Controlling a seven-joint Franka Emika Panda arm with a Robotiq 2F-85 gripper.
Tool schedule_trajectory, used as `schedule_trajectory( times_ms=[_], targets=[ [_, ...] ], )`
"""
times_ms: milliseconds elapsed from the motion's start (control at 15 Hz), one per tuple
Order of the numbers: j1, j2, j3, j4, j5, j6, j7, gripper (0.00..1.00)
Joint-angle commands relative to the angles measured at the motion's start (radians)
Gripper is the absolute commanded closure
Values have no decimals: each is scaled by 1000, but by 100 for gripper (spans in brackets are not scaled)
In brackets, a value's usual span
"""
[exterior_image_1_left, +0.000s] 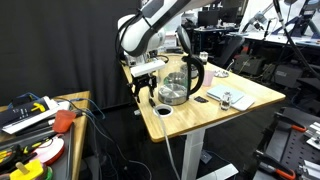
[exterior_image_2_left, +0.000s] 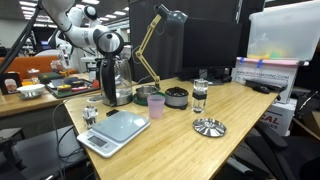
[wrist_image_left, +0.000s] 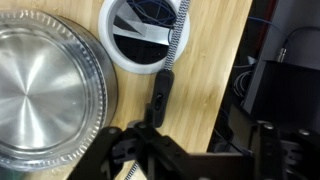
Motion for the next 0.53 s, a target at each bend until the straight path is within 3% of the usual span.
schedule_trajectory(
  times_ms=[0, 333, 467],
  targets=[
    [13, -22, -5, -22, -11, 62, -7, 0],
    [18, -64, 10, -43, -5, 116, -34, 0],
    [23, -35, 6, 3, 1, 88, -13, 0]
  ],
)
